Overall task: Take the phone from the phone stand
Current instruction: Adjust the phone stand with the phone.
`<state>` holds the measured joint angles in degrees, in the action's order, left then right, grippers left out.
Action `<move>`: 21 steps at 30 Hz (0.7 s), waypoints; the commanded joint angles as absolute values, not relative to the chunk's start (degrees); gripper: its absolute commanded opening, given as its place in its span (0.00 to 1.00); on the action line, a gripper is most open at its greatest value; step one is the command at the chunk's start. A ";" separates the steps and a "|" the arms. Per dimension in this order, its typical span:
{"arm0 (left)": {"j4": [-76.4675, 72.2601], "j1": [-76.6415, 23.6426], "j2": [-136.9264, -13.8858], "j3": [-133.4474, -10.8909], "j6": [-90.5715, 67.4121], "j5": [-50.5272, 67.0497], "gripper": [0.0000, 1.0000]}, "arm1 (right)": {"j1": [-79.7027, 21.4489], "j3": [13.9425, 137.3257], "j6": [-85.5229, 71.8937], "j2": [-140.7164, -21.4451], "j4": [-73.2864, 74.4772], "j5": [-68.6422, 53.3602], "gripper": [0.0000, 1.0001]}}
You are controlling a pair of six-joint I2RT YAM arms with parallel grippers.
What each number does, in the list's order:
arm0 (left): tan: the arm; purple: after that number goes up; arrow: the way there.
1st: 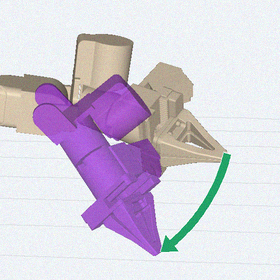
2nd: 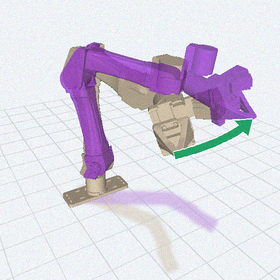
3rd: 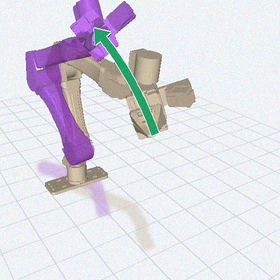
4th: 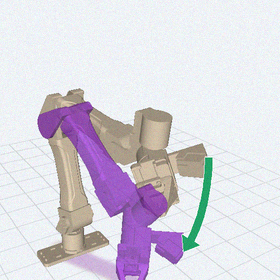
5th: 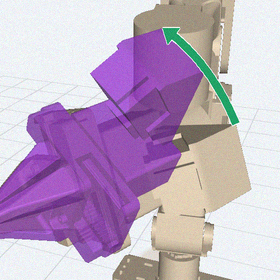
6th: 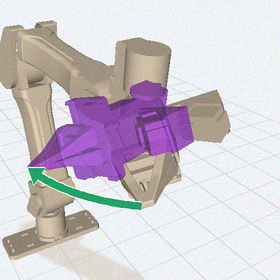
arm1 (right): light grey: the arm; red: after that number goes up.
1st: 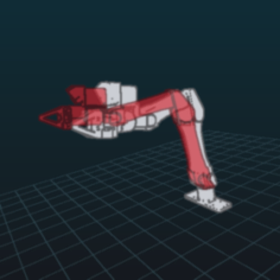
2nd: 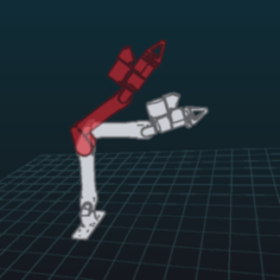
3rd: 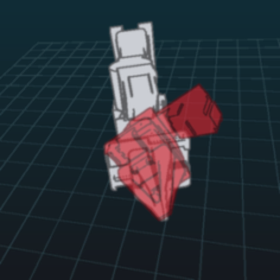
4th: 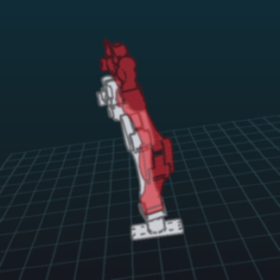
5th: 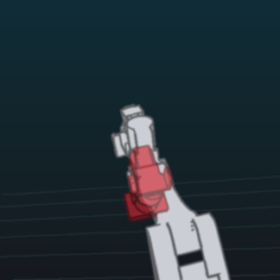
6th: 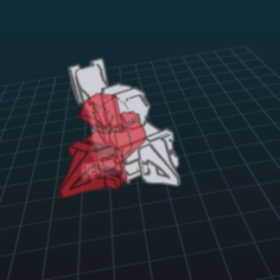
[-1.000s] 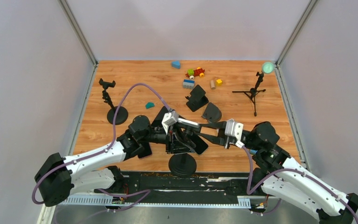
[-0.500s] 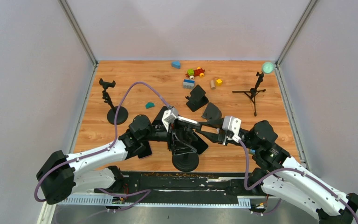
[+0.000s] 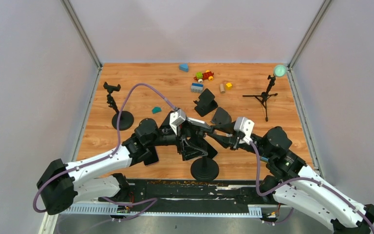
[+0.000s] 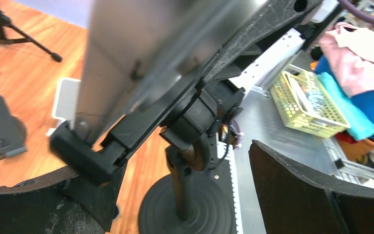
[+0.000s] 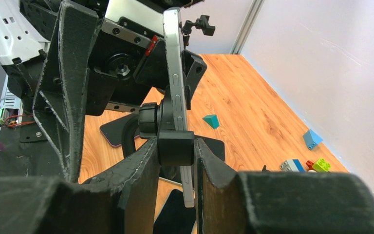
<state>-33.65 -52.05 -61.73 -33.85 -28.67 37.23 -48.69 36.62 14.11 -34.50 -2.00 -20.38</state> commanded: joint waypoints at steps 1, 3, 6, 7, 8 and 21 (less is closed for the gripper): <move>-27.13 -52.25 -57.56 -36.74 -21.53 29.03 0.99 | -48.96 42.08 11.68 -32.48 -7.35 -17.67 0.00; -26.88 -52.28 -56.39 -36.33 -21.26 26.26 0.95 | -48.98 41.65 11.76 -32.44 -7.63 -16.30 0.00; -27.54 -52.29 -55.60 -35.99 -21.27 22.80 0.91 | -48.97 41.19 11.41 -33.13 -8.18 -15.76 0.00; -28.04 -52.47 -55.67 -35.96 -21.31 21.41 0.89 | -48.96 41.07 11.09 -33.54 -8.56 -15.88 0.00; -28.39 -52.56 -55.78 -36.00 -21.34 20.90 0.88 | -48.96 40.94 10.69 -33.90 -9.00 -15.98 0.00; -30.80 -54.98 -61.94 -39.00 -21.75 17.28 0.47 | -50.67 40.47 10.72 -35.62 -9.59 -12.26 0.00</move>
<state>-27.22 -53.71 -61.08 -36.21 -22.55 18.52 -49.12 37.30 12.32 -36.05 -1.06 -12.45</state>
